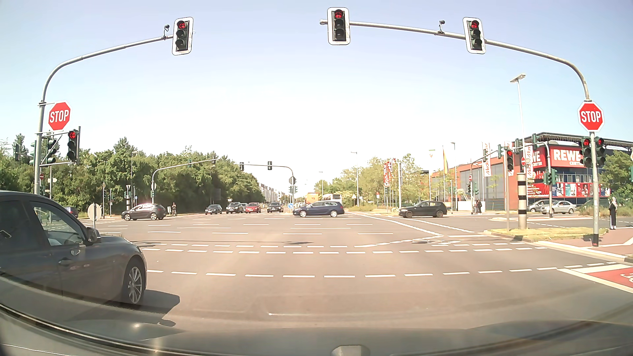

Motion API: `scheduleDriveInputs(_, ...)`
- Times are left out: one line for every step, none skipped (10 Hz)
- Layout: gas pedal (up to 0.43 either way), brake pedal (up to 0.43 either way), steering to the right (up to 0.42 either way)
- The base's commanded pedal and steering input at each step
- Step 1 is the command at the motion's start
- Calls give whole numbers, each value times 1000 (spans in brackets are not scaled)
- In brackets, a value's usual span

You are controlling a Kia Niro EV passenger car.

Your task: Follow the waypoints while adhering to traffic rules and regulations

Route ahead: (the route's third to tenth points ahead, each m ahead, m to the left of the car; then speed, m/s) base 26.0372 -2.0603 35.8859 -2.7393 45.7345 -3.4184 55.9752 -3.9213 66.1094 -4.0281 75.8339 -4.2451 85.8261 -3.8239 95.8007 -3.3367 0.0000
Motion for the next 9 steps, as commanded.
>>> scheduleDriveInputs(0,372,8)
scheduleDriveInputs(0,372,8)
scheduleDriveInputs(0,372,8)
scheduleDriveInputs(0,372,8)
scheduleDriveInputs(0,366,8)
scheduleDriveInputs(0,366,8)
scheduleDriveInputs(0,366,8)
scheduleDriveInputs(0,366,8)
scheduleDriveInputs(0,366,8)
